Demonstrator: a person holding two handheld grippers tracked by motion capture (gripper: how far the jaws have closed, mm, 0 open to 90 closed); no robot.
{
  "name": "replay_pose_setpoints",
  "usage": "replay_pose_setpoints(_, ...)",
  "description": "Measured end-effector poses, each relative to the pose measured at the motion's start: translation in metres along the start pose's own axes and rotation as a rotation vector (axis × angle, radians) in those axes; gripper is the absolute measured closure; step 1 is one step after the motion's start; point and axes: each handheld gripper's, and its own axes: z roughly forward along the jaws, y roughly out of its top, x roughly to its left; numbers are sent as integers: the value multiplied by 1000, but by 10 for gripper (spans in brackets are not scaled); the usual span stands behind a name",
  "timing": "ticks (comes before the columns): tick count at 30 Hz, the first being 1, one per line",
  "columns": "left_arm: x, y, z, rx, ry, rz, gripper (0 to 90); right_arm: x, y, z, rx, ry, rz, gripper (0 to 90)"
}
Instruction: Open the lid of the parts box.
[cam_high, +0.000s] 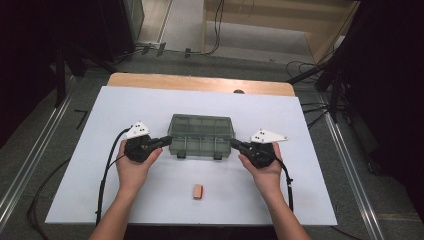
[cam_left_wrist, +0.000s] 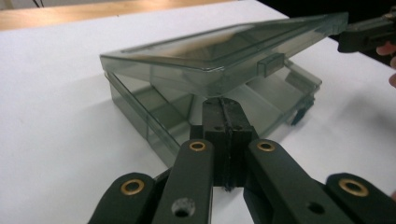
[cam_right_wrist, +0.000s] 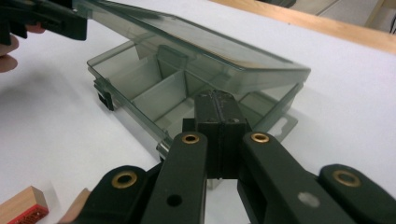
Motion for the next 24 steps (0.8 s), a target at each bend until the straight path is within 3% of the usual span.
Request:
replay_pose_setpoints(14,0,23,5,-60,10,-19,899,-2,29,-11,-51,-29,-10,858)
replay_pose_setpoints(16,1,27,5,-65,16,-12,899,-4,30,-14,-60,-15,7,765)
replay_pose_setpoints(17,1,29,5,-68,14,-13,899,-7,31,-17,-81,9,20,611)
replay_pose_setpoints(18,2,31,5,-71,14,-17,898,-8,32,-18,-93,5,16,528)
replay_pose_setpoints(19,3,35,6,-74,14,-18,899,-8,33,-20,-103,-6,21,464)
replay_pose_setpoints(20,3,35,6,-74,14,-18,898,-8,33,-20,-103,-6,21,464)
replay_pose_setpoints(21,4,38,7,-82,11,-22,898,-9,34,-21,-117,-6,20,391)
replay_pose_setpoints(22,4,39,7,-83,10,-25,899,-10,36,-23,-126,-5,29,259)
replay_pose_setpoints(24,5,43,8,-86,11,-25,898,-14,38,-23,-130,18,53,89)
